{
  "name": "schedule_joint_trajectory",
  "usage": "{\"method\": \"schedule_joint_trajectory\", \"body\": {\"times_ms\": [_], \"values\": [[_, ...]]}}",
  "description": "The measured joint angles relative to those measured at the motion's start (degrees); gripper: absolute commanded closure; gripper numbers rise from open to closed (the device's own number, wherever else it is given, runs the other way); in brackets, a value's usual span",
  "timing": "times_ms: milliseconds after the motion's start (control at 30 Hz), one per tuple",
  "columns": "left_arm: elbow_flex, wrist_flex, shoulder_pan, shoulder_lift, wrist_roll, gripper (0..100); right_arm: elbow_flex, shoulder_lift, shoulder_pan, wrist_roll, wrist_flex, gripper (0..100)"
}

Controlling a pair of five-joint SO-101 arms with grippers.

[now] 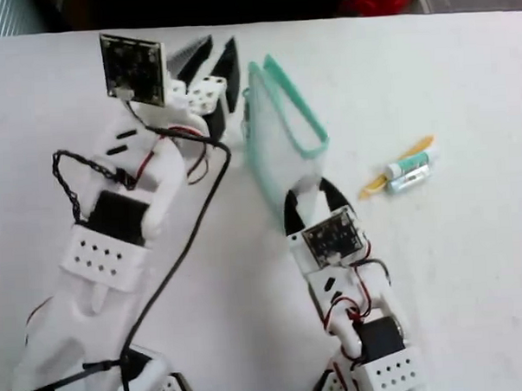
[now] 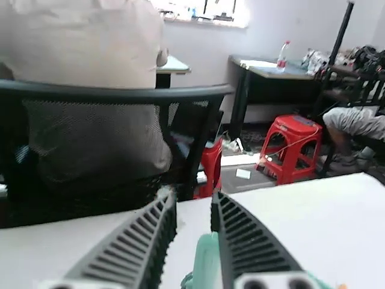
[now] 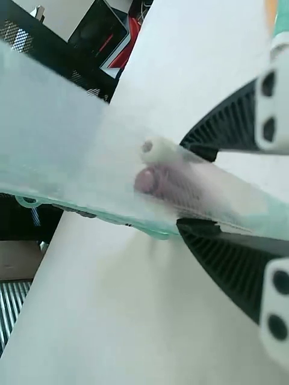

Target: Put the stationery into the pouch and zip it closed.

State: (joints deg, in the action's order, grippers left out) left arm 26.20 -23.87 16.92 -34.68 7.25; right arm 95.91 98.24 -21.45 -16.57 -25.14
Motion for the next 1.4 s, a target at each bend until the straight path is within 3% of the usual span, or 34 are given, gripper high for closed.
{"method": "schedule_joint_trajectory", "body": {"times_ms": [233,433,600,733,800,1000,1233,1400], "values": [[9.14,-2.73,-1.49,-1.85,0.0,89,0.0,0.09,0.0,-0.18,0.0,95.8],[20.13,-6.68,-1.41,-14.68,4.84,89,0.0,-0.44,-0.18,-0.18,1.32,95.8],[26.64,-12.48,6.68,-34.64,6.77,87,0.0,-0.44,-0.18,-0.18,1.32,95.8],[32.26,-11.96,13.45,-47.38,6.86,86,0.0,-0.44,-0.18,-0.18,1.32,95.8],[34.2,-9.93,14.24,-47.74,6.86,86,0.0,-0.44,-0.26,-0.18,1.32,95.8],[30.95,-7.21,14.86,-39.65,6.86,86,0.0,-0.44,-0.26,-0.18,1.41,95.8],[11.6,-7.3,14.86,-16.53,8.88,86,0.0,-0.44,-0.26,-0.18,1.41,95.8],[-4.75,-17.14,12.84,-1.05,15.3,86,0.0,-0.44,-0.26,-0.18,1.41,95.8]]}}
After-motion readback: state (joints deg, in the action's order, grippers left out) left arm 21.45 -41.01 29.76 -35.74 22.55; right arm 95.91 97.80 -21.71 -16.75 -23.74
